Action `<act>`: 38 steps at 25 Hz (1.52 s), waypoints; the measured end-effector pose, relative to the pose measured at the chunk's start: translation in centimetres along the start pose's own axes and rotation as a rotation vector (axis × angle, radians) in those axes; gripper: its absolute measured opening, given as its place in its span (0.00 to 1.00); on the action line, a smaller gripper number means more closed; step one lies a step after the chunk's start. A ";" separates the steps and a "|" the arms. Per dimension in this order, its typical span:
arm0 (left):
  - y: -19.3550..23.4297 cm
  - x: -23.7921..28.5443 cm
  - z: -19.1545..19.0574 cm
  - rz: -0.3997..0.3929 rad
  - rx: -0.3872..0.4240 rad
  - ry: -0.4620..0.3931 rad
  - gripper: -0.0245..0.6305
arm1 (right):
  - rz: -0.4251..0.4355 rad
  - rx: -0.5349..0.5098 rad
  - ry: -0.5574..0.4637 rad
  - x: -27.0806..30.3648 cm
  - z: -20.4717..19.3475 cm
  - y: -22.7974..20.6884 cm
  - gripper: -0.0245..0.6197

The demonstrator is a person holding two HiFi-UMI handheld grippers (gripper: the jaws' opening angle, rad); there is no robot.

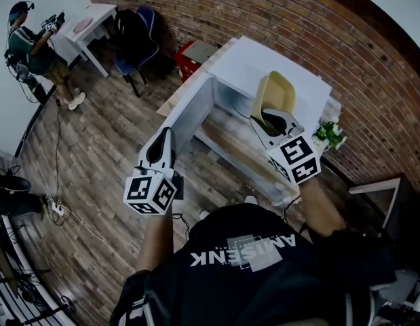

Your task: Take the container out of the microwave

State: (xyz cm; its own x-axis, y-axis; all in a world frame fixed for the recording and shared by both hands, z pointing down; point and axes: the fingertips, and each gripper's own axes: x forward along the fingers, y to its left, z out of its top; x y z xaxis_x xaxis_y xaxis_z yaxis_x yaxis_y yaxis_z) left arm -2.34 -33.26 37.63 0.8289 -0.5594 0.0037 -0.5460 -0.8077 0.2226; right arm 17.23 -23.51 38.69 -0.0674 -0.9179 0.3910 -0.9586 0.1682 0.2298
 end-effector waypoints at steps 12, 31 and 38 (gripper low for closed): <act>-1.2 0.1 1.9 0.065 0.049 -0.027 0.05 | -0.104 -0.008 -0.099 -5.0 0.9 -6.0 0.19; -3.4 1.1 1.8 0.056 0.051 -0.020 0.05 | -0.139 0.025 -0.137 -6.3 0.2 -9.1 0.19; -4.1 1.6 1.4 0.049 0.040 -0.019 0.05 | -0.137 0.021 -0.127 -6.4 0.0 -9.4 0.18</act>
State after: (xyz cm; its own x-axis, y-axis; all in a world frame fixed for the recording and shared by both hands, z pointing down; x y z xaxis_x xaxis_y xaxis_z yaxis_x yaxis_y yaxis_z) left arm 1.07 -31.14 35.42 0.7986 -0.6018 -0.0049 -0.5909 -0.7856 0.1837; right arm 26.71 -19.25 34.07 0.0313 -0.9700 0.2410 -0.9666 0.0320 0.2542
